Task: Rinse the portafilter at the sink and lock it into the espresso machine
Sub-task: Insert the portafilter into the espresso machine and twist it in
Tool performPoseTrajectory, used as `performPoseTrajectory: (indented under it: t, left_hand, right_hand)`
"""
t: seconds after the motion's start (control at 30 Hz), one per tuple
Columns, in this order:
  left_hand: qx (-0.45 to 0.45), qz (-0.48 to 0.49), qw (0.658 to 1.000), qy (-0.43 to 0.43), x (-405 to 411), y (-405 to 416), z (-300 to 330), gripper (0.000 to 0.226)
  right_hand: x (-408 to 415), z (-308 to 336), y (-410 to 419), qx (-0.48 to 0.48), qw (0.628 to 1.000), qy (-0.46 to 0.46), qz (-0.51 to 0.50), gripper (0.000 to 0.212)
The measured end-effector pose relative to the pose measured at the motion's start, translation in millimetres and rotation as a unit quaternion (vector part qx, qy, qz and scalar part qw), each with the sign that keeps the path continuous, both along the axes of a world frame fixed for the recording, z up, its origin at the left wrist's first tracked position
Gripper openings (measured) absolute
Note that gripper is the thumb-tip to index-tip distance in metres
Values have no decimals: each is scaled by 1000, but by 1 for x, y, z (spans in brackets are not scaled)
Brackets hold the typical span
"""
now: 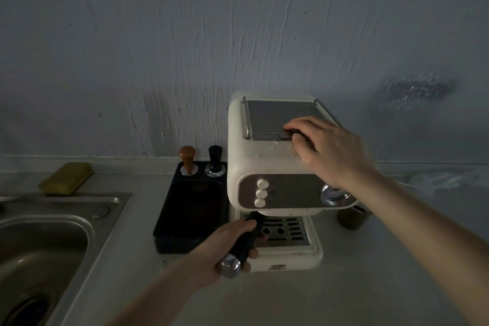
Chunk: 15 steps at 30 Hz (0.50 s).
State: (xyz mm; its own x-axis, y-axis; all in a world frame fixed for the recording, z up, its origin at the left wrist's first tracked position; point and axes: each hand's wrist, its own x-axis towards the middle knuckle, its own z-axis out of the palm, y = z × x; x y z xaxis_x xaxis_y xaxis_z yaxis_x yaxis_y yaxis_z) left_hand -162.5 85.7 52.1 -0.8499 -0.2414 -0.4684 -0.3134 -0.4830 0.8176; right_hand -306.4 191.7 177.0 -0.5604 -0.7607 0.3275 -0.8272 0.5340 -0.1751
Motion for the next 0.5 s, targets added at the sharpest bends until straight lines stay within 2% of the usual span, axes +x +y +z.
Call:
performPoseTrajectory:
  t: [0.5]
  left_hand:
    - [-23, -34, 999, 6, -8, 1, 3, 16]
  right_hand:
    - [2, 1, 0, 8, 1000, 2, -7, 38]
